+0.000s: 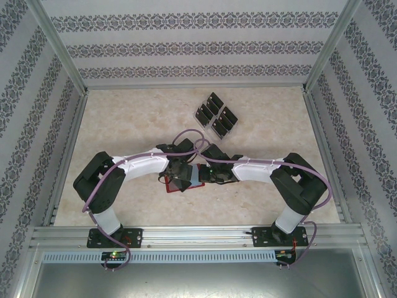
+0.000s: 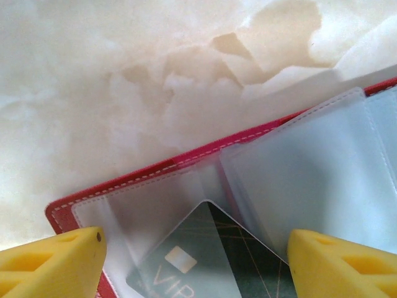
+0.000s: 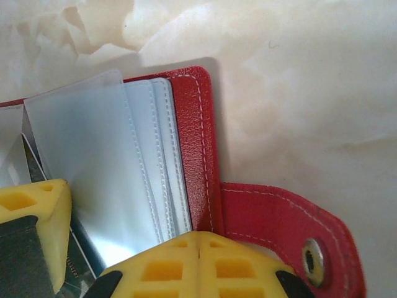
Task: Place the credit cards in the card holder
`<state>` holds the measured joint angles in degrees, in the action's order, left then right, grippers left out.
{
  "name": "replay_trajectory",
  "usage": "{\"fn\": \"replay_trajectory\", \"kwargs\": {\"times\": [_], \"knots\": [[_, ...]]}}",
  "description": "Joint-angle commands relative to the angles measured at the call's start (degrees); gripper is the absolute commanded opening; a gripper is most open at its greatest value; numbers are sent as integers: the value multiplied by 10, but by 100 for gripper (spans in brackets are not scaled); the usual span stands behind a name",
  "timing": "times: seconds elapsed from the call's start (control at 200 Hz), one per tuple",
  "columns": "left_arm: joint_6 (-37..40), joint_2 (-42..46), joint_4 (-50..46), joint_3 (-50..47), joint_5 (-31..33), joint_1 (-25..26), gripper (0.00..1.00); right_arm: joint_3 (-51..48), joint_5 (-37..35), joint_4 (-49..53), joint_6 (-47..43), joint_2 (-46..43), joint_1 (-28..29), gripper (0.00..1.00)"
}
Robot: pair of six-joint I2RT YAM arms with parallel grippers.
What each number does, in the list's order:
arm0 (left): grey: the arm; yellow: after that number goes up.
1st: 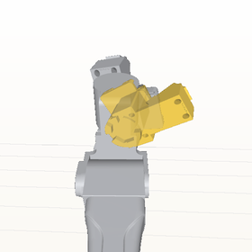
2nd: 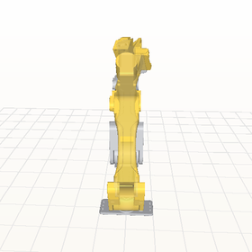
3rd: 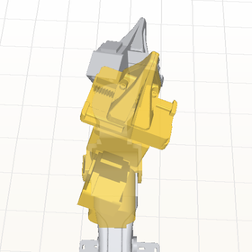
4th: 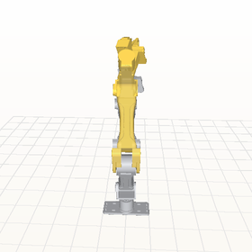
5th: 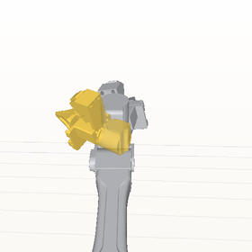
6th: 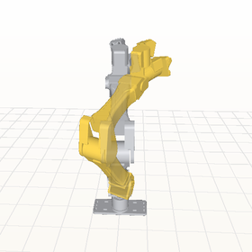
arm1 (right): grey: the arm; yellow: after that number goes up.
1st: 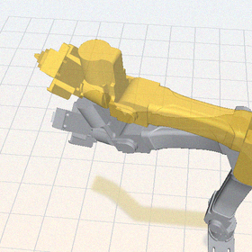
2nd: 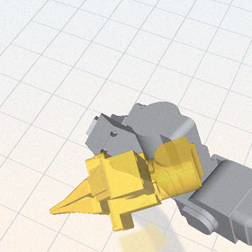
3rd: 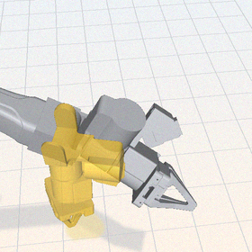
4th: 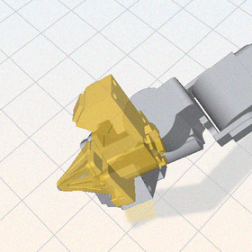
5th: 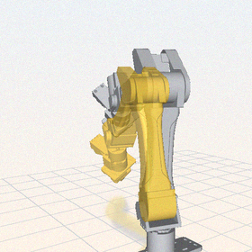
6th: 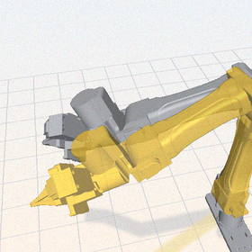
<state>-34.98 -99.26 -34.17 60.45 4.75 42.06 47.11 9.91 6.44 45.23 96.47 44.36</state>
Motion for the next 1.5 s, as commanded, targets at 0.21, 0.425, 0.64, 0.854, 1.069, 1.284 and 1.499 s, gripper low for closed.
{"fn": "replay_trajectory", "kwargs": {"times": [0.21, 0.425, 0.64, 0.854, 1.069, 1.284, 1.499], "knots": [[4, 44, -20, 7, 12, 8, 82, -11, -13, 17, 3, 8, -6, 5], [-8, 107, -29, -9, 32, -13, 84, -6, -4, 23, -1, -18, -7, 6], [-4, 159, -41, -64, 26, -41, 84, 1, 14, 37, -5, -73, -4, 10], [-20, 181, -16, -133, 1, -61, 84, 24, 64, 41, -21, -91, 15, 25], [-28, 166, 6, -156, -2, -64, 84, 62, 88, 38, -35, -38, 33, 31], [-32, 164, 14, -174, 4, -67, 84, 67, 108, 25, -36, 6, 34, 36], [-36, 156, 46, -189, -4, -67, 83, 68, 110, 18, -35, 29, 34, 39]]}}
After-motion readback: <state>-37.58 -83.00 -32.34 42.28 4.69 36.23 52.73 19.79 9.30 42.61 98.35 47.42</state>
